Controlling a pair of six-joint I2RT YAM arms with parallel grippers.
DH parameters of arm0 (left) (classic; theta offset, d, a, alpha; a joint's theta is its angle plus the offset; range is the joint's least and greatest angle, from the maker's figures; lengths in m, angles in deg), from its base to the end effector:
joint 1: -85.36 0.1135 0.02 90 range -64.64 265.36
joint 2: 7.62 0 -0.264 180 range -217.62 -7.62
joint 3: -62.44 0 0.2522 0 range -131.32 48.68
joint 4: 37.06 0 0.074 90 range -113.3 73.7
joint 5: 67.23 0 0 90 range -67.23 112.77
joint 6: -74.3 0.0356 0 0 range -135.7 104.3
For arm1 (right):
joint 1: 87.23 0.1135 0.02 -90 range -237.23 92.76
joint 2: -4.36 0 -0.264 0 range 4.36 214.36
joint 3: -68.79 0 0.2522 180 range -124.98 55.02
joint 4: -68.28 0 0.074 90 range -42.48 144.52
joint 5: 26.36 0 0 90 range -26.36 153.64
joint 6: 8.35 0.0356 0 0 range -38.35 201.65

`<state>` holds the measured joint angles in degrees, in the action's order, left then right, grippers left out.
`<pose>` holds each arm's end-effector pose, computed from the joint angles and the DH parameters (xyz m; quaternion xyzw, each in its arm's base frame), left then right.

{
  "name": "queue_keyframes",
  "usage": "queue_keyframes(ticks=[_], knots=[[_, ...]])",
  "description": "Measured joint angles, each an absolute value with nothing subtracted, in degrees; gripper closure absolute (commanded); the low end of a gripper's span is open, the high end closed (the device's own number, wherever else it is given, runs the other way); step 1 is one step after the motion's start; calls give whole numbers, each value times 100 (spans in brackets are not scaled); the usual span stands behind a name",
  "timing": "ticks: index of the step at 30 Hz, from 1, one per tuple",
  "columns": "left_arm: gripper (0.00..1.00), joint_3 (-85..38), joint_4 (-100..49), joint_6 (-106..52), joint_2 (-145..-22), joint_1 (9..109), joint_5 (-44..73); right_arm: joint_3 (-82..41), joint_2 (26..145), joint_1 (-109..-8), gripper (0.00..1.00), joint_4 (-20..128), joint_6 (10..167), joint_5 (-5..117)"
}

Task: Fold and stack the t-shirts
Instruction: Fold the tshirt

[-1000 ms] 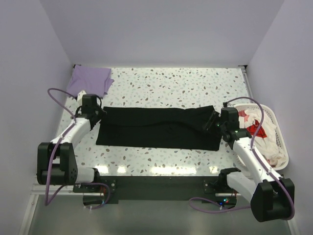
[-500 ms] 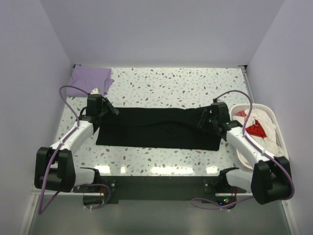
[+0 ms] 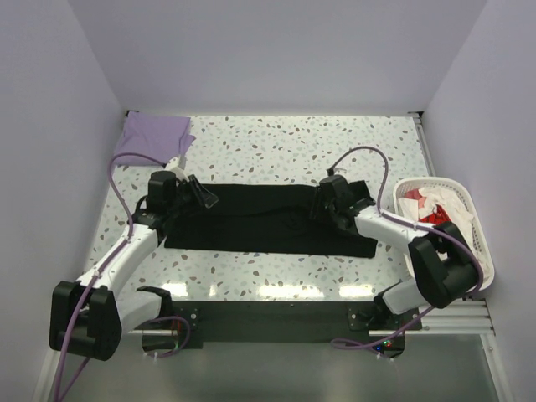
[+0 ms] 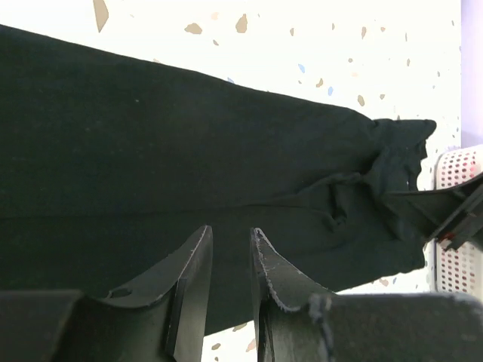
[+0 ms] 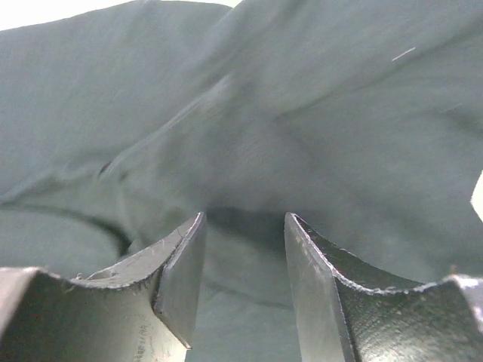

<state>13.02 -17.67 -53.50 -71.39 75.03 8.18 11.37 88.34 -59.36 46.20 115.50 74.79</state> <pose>0.2324 -0.0515 0.2276 -0.1495 0.8639 -0.2929 0.3813 0.2595 0.1294 0.1815 0.0828 0.9281 0.1023 0.3483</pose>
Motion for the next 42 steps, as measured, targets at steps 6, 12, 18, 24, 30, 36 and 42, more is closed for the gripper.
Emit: queue_keyframes(ticks=[6, 12, 18, 24, 30, 36, 42], knots=[[70, 1300, -1754, -5208, -7117, 7503, 617, 1506, 8841, -5249, 52, 4870, 11917, 7488], [70, 1300, -1756, -5195, -7113, 7503, 462, 1611, 8574, -5166, 51, 4586, 12007, 7766], [70, 1221, -1660, -5105, -7080, 7503, 410, 752, 8157, -5332, 51, 3912, 11740, 8192], [70, 1037, -1594, -5084, -7073, 7503, 357, -337, 8942, -6220, 51, 3987, 11338, 7871], [69, 672, -1553, -4946, -7189, 7503, 324, -730, 10072, -6535, 51, 3952, 11012, 7398], [70, 602, -1496, -4817, -7410, 7503, 283, -765, 10417, -6513, 51, 3995, 10968, 7001], [70, 602, -1465, -4751, -7478, 7503, 248, -603, 10402, -6502, 55, 4288, 11010, 6749]])
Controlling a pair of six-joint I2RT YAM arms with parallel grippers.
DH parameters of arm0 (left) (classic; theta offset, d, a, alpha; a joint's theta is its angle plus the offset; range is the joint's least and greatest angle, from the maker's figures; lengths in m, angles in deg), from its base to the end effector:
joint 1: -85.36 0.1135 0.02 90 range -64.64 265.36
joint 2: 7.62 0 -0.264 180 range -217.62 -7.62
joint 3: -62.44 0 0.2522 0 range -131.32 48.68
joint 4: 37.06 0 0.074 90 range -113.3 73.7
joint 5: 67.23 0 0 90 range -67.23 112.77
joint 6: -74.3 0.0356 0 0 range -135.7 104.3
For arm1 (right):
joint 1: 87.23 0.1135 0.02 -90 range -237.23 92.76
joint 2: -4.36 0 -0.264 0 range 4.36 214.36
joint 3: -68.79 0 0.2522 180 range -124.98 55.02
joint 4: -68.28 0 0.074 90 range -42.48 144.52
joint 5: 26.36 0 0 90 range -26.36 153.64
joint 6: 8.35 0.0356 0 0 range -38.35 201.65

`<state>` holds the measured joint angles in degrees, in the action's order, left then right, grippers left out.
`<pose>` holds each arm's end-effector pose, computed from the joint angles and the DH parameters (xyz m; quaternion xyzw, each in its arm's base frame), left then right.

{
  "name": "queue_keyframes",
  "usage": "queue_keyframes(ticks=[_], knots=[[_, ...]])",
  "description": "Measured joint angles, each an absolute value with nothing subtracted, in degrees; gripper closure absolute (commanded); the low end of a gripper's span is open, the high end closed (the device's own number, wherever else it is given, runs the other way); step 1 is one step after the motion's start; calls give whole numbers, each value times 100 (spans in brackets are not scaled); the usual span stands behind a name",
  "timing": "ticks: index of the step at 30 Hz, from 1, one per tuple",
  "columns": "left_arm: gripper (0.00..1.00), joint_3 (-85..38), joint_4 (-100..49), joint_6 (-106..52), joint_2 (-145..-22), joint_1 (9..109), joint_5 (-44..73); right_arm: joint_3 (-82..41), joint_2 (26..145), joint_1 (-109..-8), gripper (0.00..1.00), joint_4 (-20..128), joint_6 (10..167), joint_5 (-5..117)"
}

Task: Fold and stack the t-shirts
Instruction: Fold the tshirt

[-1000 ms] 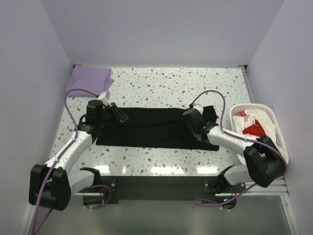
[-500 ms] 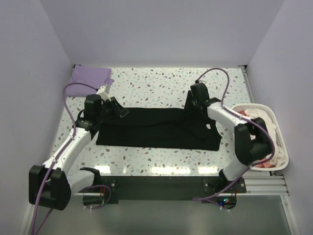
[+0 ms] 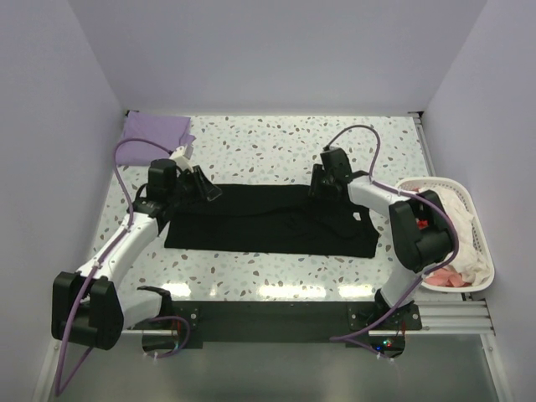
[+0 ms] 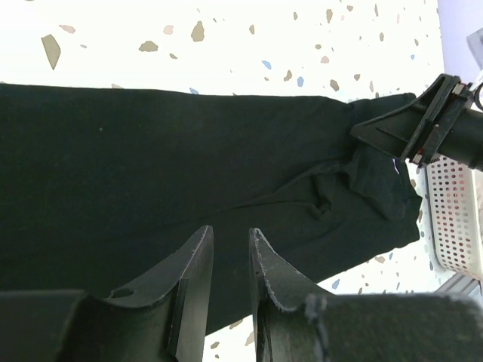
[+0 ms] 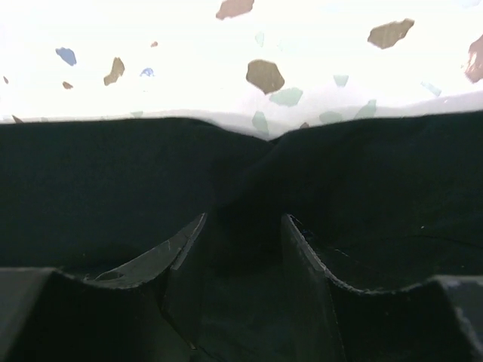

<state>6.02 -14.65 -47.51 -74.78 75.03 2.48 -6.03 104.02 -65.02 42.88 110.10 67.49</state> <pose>0.2489 -0.0579 0.2511 -0.0789 0.8662 -0.3130 0.3815 0.3372 0.1351 0.1836 0.0626 0.9379 0.1169 0.3207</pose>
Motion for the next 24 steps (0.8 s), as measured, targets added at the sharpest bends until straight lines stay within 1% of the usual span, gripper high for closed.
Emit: queue_keyframes(ticks=[2, 3, 6, 7, 8, 9, 12, 16, 24], knots=[[70, 602, -1467, -4751, -7499, 7503, 235, -503, 10402, -6473, 59, 4319, 11016, 6706], [70, 602, -1465, -4751, -7508, 7503, 228, -457, 10402, -6451, 63, 4336, 11027, 6701], [70, 605, -1465, -4749, -7517, 7503, 213, -352, 10399, -6388, 71, 4345, 11071, 6693], [70, 605, -1467, -4749, -7517, 7503, 211, -324, 10393, -6362, 76, 4345, 11078, 6695], [70, 605, -1465, -4747, -7517, 7503, 213, -302, 10369, -6347, 79, 4343, 11080, 6699], [70, 605, -1465, -4745, -7517, 7503, 211, -273, 10334, -6325, 85, 4334, 11097, 6708], [71, 605, -1467, -4745, -7517, 7503, 211, -214, 10148, -6246, 95, 4286, 11148, 6727], [71, 605, -1478, -4745, -7539, 7503, 193, -107, 9755, -6082, 98, 4227, 11204, 6736], [71, 605, -1496, -4745, -7615, 7503, 173, 194, 9427, -5468, 97, 4207, 11408, 6789]])
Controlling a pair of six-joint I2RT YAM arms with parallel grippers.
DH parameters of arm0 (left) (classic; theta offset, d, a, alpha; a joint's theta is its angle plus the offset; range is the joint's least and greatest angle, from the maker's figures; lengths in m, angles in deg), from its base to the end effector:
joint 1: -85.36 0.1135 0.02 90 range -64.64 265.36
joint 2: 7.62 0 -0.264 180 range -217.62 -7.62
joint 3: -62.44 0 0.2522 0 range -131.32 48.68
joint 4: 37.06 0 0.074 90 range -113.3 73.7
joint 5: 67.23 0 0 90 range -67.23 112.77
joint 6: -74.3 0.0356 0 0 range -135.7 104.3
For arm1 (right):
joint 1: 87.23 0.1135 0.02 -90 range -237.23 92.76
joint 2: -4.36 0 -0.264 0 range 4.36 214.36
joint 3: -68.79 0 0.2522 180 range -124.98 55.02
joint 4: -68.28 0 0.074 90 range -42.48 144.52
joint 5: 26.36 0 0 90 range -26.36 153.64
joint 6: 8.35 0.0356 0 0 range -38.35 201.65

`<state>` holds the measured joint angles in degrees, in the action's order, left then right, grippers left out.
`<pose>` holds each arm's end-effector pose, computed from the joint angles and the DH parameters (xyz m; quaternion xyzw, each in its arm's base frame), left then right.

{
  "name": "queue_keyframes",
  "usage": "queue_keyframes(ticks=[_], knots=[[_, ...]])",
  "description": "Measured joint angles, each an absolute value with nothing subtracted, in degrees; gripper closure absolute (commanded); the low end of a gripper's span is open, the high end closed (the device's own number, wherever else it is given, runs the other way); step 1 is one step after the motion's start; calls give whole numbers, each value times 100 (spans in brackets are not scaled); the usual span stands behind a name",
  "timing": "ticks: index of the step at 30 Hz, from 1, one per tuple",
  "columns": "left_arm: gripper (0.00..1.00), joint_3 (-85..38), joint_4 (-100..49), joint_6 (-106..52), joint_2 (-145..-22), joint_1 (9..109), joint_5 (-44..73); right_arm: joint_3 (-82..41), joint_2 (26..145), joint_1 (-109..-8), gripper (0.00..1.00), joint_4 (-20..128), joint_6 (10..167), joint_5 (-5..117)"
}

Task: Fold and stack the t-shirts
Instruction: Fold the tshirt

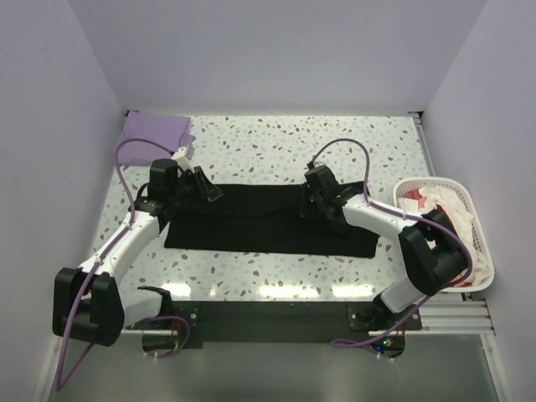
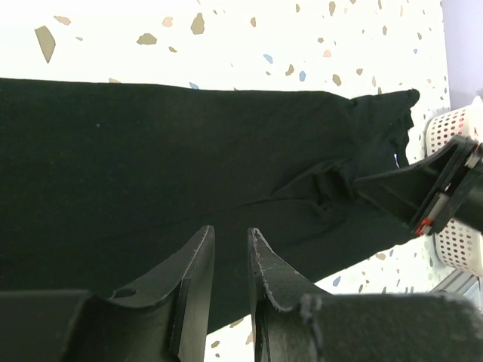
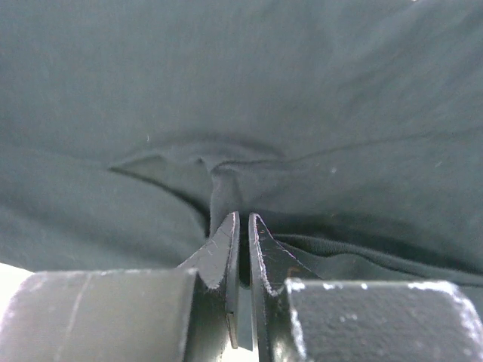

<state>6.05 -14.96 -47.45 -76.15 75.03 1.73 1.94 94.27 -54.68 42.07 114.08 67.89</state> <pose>0.2521 -0.0589 0.2458 -0.0776 0.8698 -0.3157 0.3712 0.2738 0.1716 0.1957 0.0119 0.9369 0.1575 0.3120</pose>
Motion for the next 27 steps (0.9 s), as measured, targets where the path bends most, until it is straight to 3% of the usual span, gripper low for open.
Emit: queue_keyframes(ticks=[2, 6, 11, 15, 21, 27], knots=[[71, 605, -1496, -4745, -7617, 7503, 167, 299, 9427, -5332, 94, 4216, 11480, 6848], [72, 611, -1498, -4745, -7617, 7503, 149, 581, 9416, -5099, 75, 4260, 11631, 6911], [72, 637, -1505, -4745, -7617, 7503, 143, 782, 9289, -4974, 66, 4236, 11663, 6968], [72, 637, -1509, -4745, -7620, 7503, 141, 787, 8791, -4967, 51, 4168, 11648, 7117], [72, 637, -1507, -4745, -7631, 7503, 139, 616, 8148, -5000, 48, 3735, 11556, 7807], [72, 637, -1509, -4745, -7648, 7503, 132, 339, 8588, -5835, 50, 3545, 11386, 7949]])
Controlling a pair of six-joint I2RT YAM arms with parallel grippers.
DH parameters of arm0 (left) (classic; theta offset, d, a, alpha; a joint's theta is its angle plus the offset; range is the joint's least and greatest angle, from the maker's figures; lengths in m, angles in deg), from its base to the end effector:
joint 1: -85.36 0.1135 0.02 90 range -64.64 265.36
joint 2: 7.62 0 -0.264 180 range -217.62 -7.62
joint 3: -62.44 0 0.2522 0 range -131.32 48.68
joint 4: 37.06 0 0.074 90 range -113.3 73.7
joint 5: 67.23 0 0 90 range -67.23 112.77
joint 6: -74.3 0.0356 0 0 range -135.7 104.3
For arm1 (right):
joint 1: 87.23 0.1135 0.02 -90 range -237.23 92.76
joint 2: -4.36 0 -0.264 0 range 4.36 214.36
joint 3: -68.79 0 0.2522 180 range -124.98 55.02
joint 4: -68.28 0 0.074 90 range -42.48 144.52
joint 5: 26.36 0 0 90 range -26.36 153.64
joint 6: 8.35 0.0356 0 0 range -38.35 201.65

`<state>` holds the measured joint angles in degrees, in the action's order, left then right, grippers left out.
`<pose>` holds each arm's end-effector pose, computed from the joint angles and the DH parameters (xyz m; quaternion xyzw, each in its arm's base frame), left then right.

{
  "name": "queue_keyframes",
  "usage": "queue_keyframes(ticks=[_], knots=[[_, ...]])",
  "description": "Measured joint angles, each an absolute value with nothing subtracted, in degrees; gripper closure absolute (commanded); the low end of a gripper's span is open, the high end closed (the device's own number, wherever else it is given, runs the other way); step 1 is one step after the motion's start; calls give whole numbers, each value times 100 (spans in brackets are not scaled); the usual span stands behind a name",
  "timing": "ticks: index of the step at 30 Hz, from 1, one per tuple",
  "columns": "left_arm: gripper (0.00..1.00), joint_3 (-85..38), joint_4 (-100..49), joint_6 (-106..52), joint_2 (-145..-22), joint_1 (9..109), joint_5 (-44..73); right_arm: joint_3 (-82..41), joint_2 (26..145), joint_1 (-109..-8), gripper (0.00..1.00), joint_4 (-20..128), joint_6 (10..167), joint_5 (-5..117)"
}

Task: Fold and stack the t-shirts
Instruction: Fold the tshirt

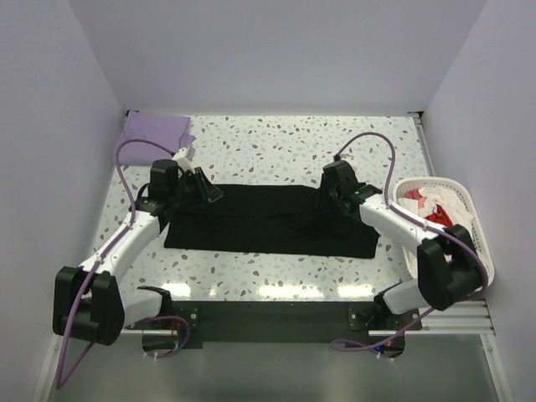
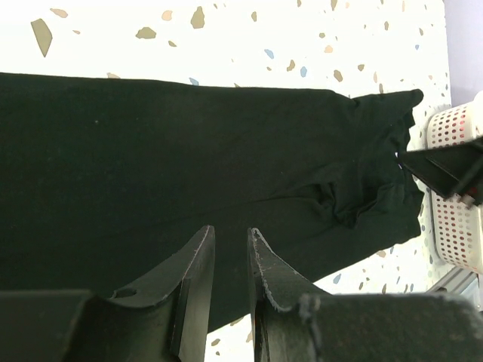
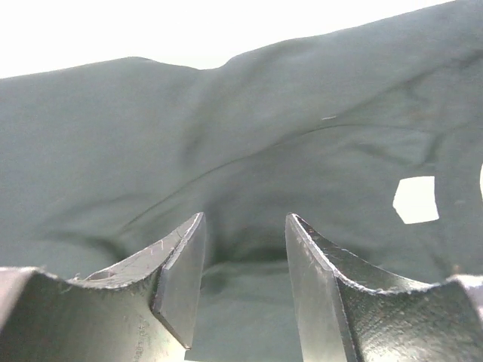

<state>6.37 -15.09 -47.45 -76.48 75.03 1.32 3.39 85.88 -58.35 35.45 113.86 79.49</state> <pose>0.2522 -0.0592 0.2428 -0.0770 0.8714 -0.3174 0.3659 0.2625 0.1337 0.2230 0.0753 0.9258 0.0653 0.3647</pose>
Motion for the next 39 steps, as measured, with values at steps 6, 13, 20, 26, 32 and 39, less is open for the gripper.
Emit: queue_keyframes(ticks=[6, 13, 20, 26, 32, 39], knots=[[72, 637, -1509, -4745, -7650, 7503, 130, 253, 9420, -6054, 55, 3464, 11248, 8059], [72, 637, -1507, -4745, -7648, 7503, 130, 702, 9106, -5920, 55, 3462, 11246, 7978], [72, 637, -1511, -4745, -7650, 7503, 90, 1204, 8019, -5527, 55, 3289, 11298, 7742], [72, 646, -1520, -4756, -7652, 7503, 80, 1462, 7785, -5278, 55, 3233, 11521, 7626], [72, 1000, -1773, -5001, -7652, 7503, 108, 1493, 7877, -5278, 55, 3313, 11626, 7639], [72, 1271, -1821, -5280, -7670, 7503, 200, 1711, 7973, -5197, 55, 3453, 11687, 7392]])
